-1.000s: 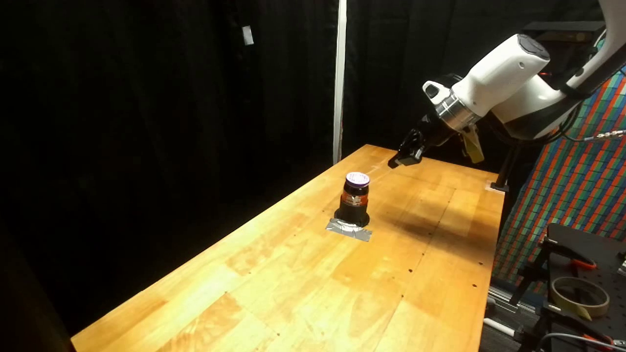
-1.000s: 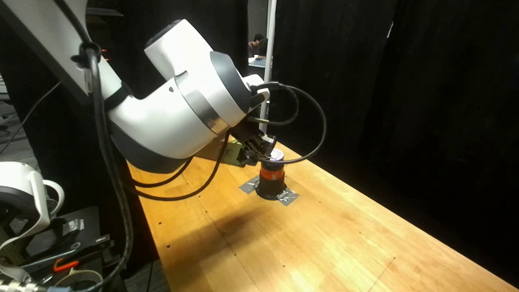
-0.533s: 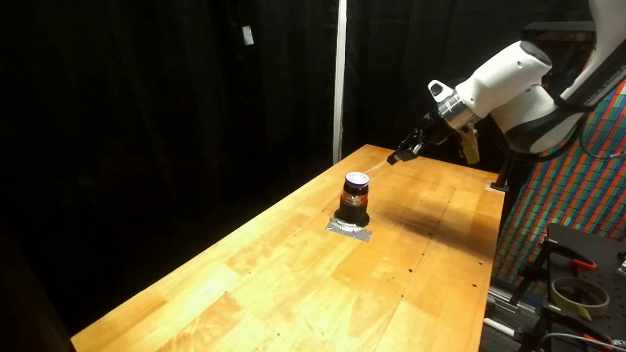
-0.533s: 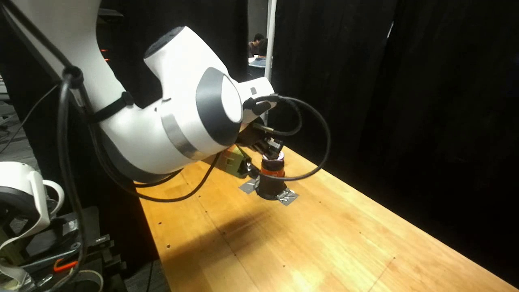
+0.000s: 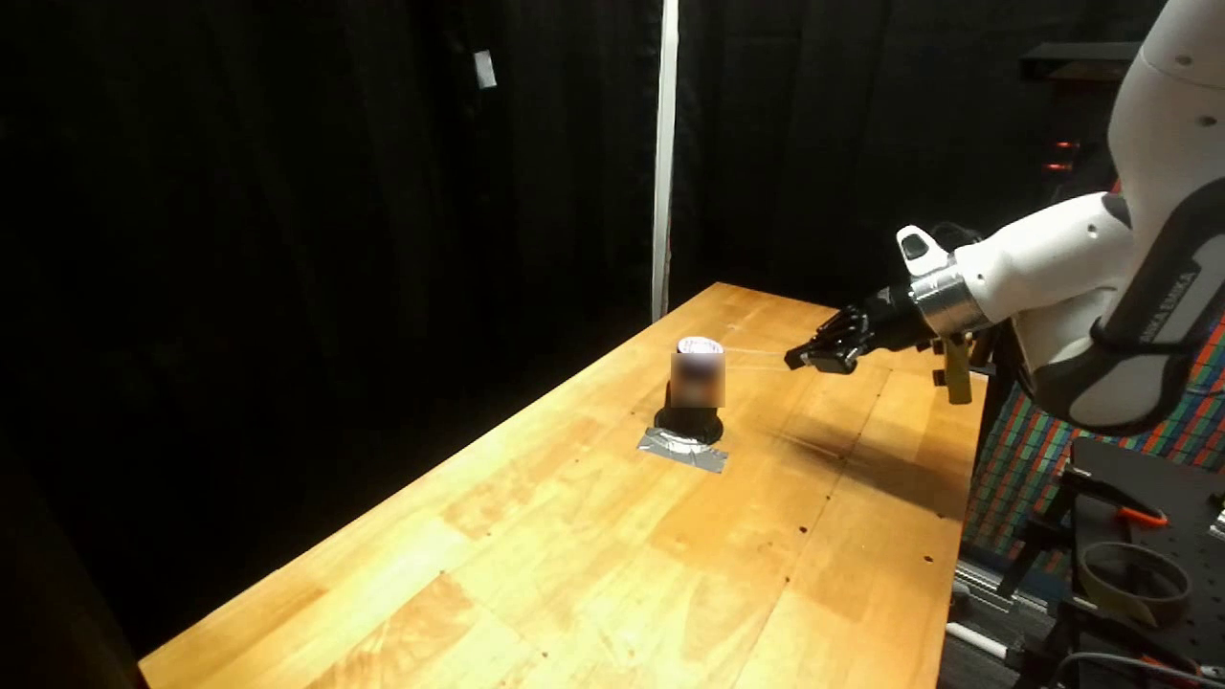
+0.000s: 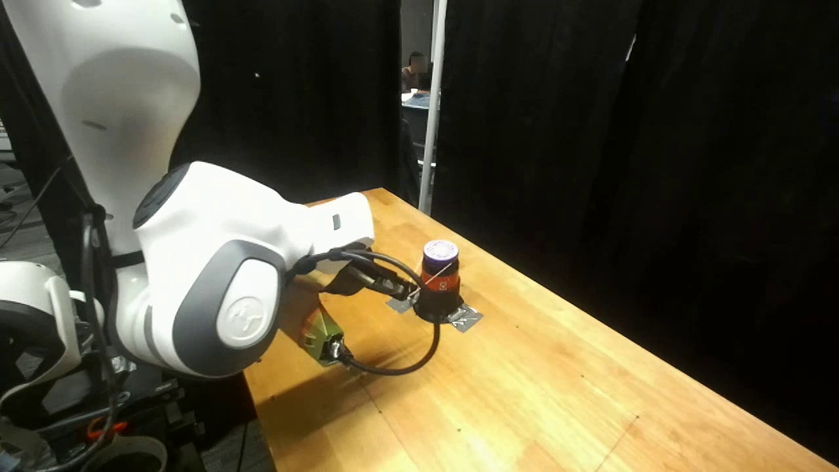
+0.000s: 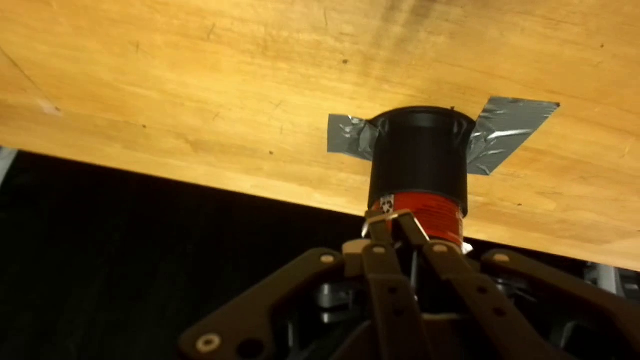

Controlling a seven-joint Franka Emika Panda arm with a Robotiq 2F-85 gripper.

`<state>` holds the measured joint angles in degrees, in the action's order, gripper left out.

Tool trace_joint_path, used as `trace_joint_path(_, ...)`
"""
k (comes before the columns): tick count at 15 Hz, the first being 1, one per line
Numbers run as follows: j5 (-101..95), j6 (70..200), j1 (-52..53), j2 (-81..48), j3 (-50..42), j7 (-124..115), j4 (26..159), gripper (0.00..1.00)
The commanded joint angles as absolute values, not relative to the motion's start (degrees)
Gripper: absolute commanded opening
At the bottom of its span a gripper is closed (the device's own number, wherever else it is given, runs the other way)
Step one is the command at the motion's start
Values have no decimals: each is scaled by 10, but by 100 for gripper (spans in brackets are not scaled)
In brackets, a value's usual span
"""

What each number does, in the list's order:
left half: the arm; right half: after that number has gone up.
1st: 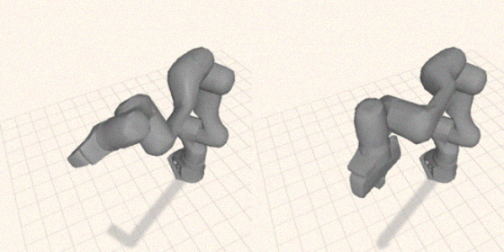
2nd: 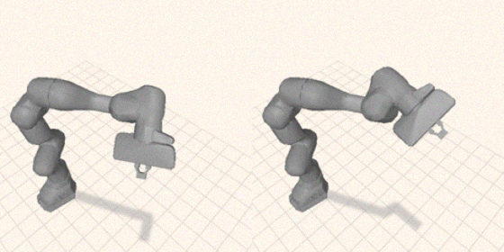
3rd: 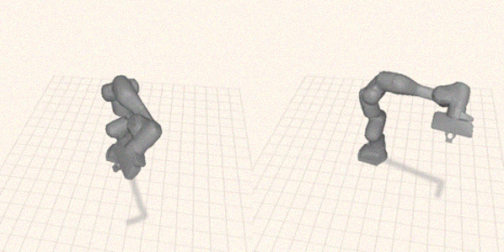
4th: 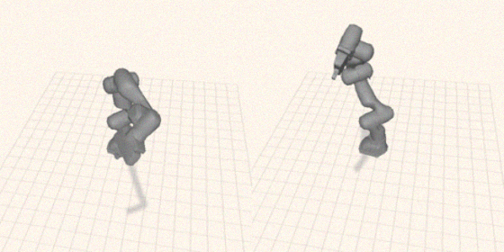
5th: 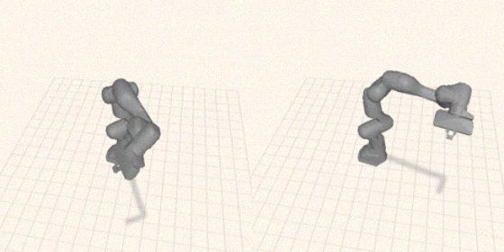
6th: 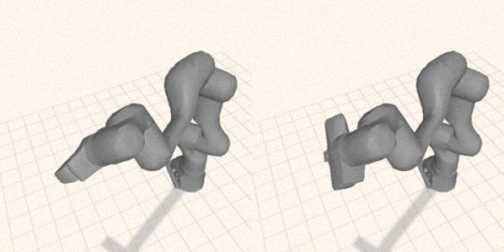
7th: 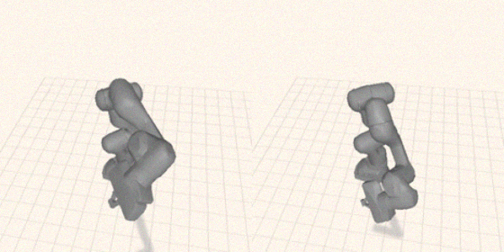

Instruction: Put the rubber band around the brown cup

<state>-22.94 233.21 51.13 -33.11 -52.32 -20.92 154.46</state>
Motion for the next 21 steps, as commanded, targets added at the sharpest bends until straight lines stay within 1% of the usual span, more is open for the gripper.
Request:
trace_joint_path(1, -70, 2489, 529, -392, -458, -112, 1587, 12)
trace_joint_path(2, -22, 2418, 535, -312, -426, -50, 1566, 12)
trace_joint_path(3, 22, 2429, 552, -342, -414, -50, 1561, 11)
trace_joint_path(4, 73, 2419, 500, -314, -337, 18, 1548, 11)
trace_joint_path(5, 115, 2427, 488, -315, -301, 46, 1541, 12)
trace_joint_path(6, 111, 2448, 579, -377, -379, -30, 1541, 12)
trace_joint_path(8, 143, 2437, 612, -379, -388, -29, 1541, 11)
trace_joint_path(9, 145, 2438, 610, -380, -386, -32, 1558, 36)
trace_joint_path(10, 144, 2448, 597, -381, -377, -34, 1580, 36)
trace_joint_path(11, 164, 2425, 512, -316, -302, 69, 1597, 36)
trace_joint_path(12, 166, 2386, 512, -291, -309, 107, 1611, 44)
trace_joint_path(13, 168, 2300, 516, -283, -333, 137, 1575, 51)
trace_joint_path(14, 170, 2267, 508, -271, -341, 170, 1581, 58)
trace_joint_path(15, 188, 2218, 513, -255, -358, 205, 1578, 66)
trace_joint_path(16, 216, 2169, 529, -242, -378, 242, 1575, 73)
trace_joint_path(18, 283, 2070, 603, -214, -459, 323, 1580, 88)
trace_joint_path(19, 330, 2020, 646, -221, -503, 366, 1566, 97)
trace_joint_path(20, 376, 1969, 691, -233, -551, 412, 1553, 100)
trace_joint_path(21, 426, 1918, 730, -252, -595, 452, 1533, 100)
